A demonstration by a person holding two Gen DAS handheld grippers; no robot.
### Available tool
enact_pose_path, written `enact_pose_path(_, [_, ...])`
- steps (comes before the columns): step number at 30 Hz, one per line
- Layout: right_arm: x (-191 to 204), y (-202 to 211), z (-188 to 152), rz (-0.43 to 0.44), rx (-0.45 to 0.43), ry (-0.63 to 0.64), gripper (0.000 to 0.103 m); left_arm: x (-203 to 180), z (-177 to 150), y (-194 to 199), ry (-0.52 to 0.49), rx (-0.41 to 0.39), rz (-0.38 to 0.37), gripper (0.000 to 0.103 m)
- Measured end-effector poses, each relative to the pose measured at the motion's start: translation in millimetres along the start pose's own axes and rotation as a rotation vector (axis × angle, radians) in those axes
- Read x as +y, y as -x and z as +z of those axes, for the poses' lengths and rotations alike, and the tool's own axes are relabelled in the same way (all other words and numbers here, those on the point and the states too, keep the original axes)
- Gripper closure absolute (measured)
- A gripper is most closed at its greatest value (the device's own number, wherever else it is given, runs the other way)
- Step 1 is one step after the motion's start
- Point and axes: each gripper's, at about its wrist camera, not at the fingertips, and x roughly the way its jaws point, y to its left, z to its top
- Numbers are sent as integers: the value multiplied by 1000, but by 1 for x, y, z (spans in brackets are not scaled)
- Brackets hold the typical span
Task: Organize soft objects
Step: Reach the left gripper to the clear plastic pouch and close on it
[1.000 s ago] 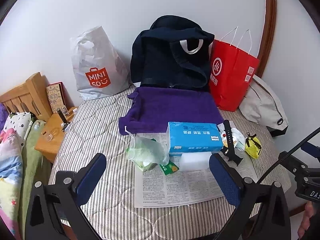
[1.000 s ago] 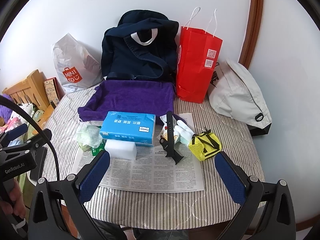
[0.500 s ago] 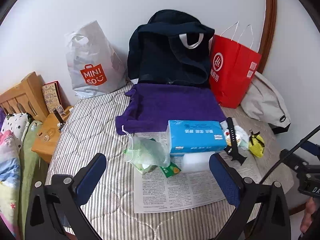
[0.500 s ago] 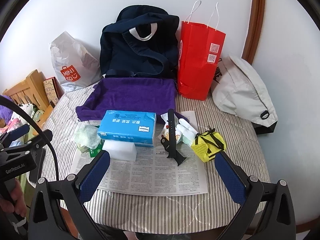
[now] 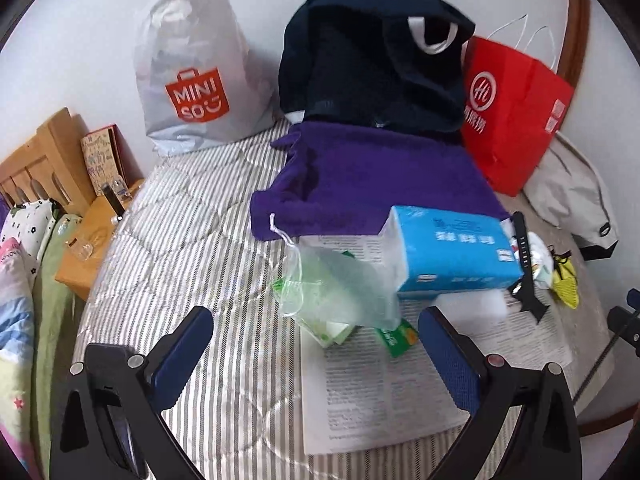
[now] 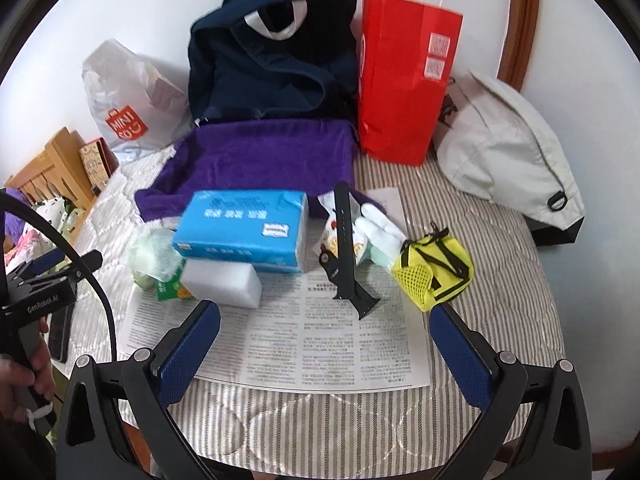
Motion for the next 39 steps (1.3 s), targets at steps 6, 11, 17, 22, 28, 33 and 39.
enact_pose_path(6, [-7, -26, -1, -21, 54, -1, 0, 5, 4, -38, -2, 37, -29, 4])
enact_pose_path(11, [-13, -43, -2, -42, 87, 0, 0, 9, 3, -69, 21, 82, -66, 12])
enact_pose_path(17, [-21, -63, -1, -62, 129, -9, 0, 12, 0, -87, 56, 115, -123, 42])
enact_pose_path(22, [-18, -77, 0, -59, 156, 5, 0, 14, -4, -76, 80, 96, -166, 58])
enact_pose_path(28, [-9, -86, 1, -41, 165, 42, 0, 7, -5, -55, 76, 53, -189, 58])
enact_pose_path(33, [-5, -91, -1, -37, 184, 70, 0, 0, 2, -71, 73, 82, -181, 58])
enact_pose_path(39, [-6, -90, -1, -40, 188, 72, 0, 2, 11, -92, 140, 111, -192, 52])
